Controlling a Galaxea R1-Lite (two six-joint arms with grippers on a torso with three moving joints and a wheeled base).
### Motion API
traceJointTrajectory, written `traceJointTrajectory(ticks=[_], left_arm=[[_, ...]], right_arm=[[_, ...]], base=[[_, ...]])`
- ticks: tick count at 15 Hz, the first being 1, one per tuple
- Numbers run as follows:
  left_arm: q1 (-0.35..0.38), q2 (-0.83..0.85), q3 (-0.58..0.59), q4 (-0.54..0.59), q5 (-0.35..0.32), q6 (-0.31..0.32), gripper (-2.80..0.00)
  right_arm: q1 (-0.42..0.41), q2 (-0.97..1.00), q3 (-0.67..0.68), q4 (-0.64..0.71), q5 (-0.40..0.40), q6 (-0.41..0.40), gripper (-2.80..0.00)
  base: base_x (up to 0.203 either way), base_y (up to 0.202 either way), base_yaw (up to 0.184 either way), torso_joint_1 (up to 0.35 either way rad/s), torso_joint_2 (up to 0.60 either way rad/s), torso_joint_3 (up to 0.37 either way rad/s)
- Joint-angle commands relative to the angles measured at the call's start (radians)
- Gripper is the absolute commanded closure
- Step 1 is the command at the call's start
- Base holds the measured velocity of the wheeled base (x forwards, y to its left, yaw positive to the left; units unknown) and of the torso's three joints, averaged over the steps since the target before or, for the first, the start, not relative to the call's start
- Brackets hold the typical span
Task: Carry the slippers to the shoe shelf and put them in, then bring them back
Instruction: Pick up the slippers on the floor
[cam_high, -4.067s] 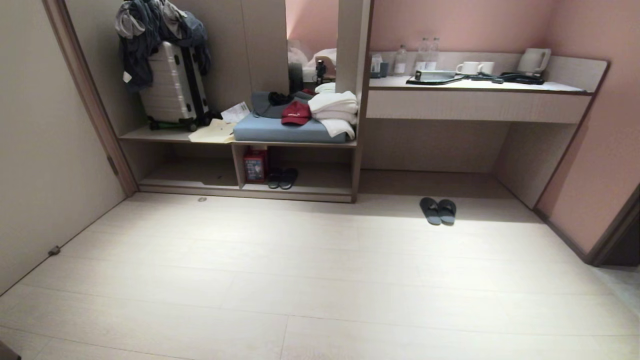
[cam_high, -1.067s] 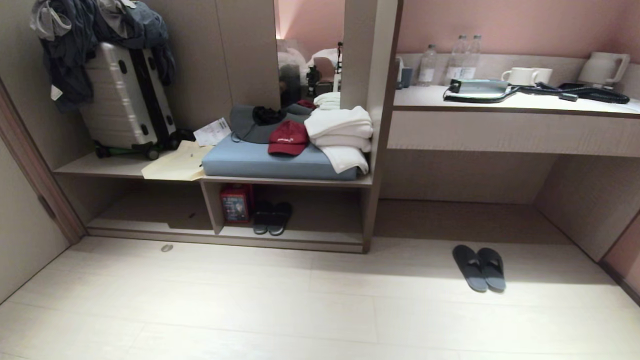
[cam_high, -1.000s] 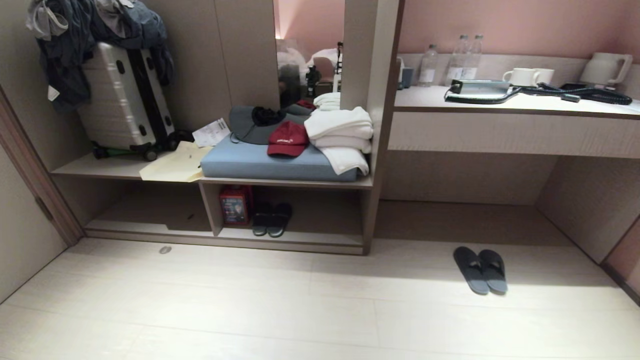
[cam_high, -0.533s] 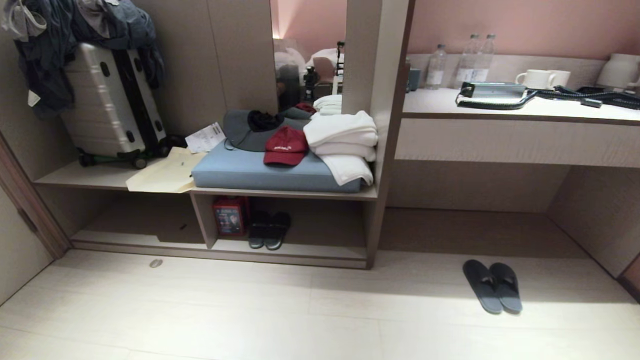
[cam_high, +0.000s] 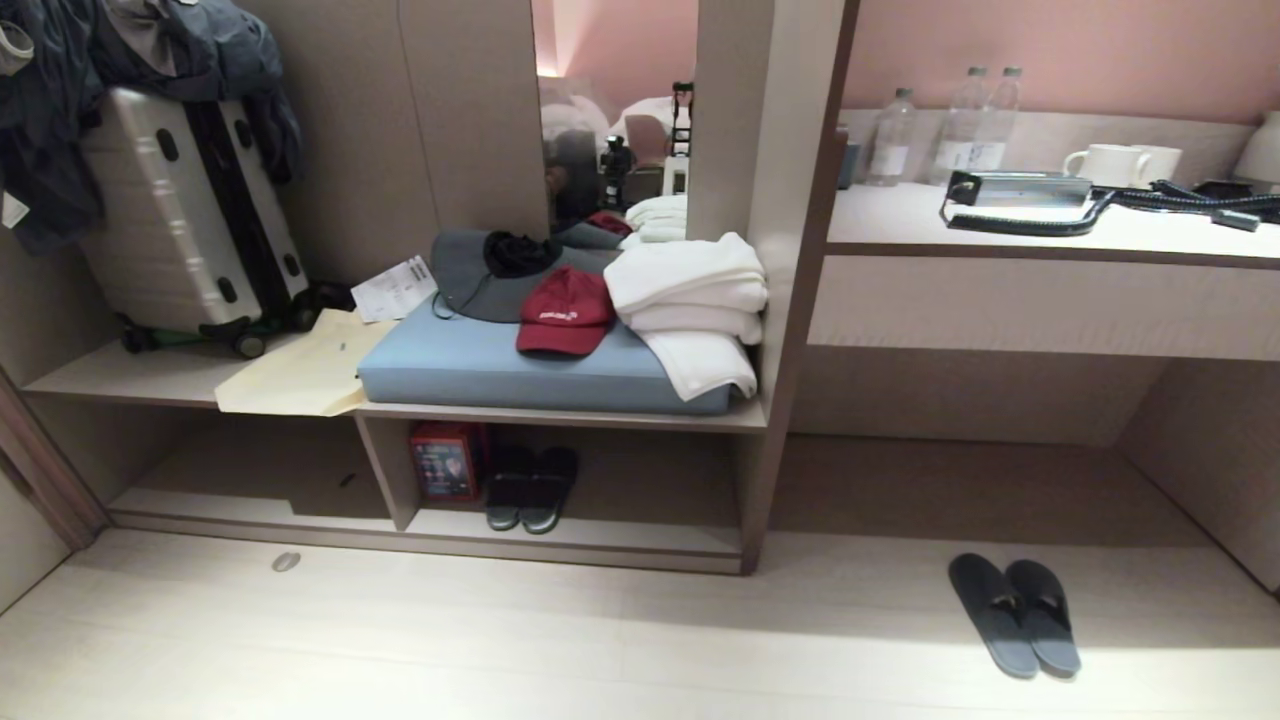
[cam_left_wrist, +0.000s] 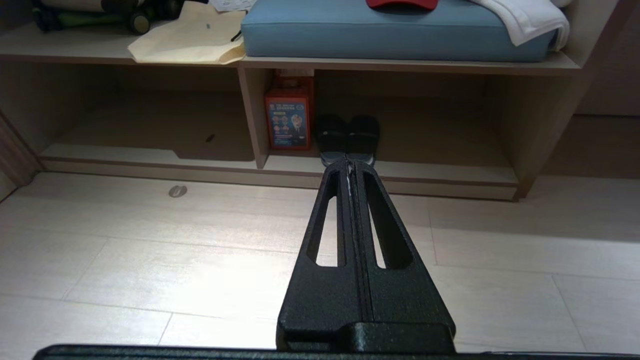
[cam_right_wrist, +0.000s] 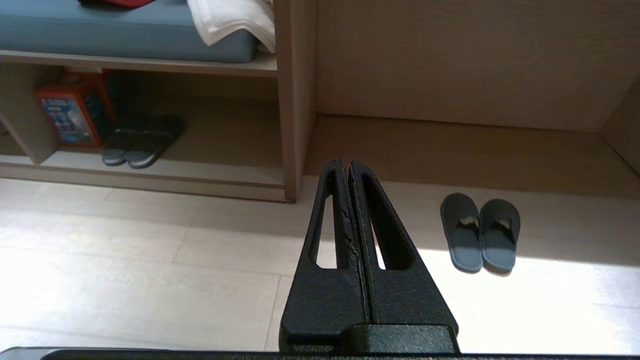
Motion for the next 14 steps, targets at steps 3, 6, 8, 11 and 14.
traceJointTrajectory(ticks=[3,6,8,11,14], left_arm=[[0.0,0.0,0.001,0.0,0.0,-0.001,0.0],[0.002,0.002,0.001,0.0,0.0,-0.001,0.0],[0.0,0.0,0.001,-0.002,0.0,-0.001,0.0],[0.001,0.0,0.002,-0.003,0.0,-0.001,0.0],[0.001,0.0,0.004,-0.008,-0.001,-0.001,0.0]], right_arm=[[0.0,0.0,0.0,0.0,-0.001,0.001,0.0],[0.0,0.001,0.0,-0.001,-0.001,0.001,0.0],[0.0,0.0,0.0,0.0,-0.001,0.0,0.0],[0.0,0.0,0.0,0.0,-0.001,0.0,0.0],[0.0,0.0,0.0,-0.001,-0.001,0.004,0.0]], base=[[0.197,0.0,-0.001,0.003,0.0,0.002],[0.195,0.0,-0.001,0.003,0.0,0.003],[0.198,0.0,0.0,0.0,0.01,0.0],[0.196,0.0,0.001,0.002,0.0,0.0],[0.082,0.0,0.0,0.014,0.0,-0.001]])
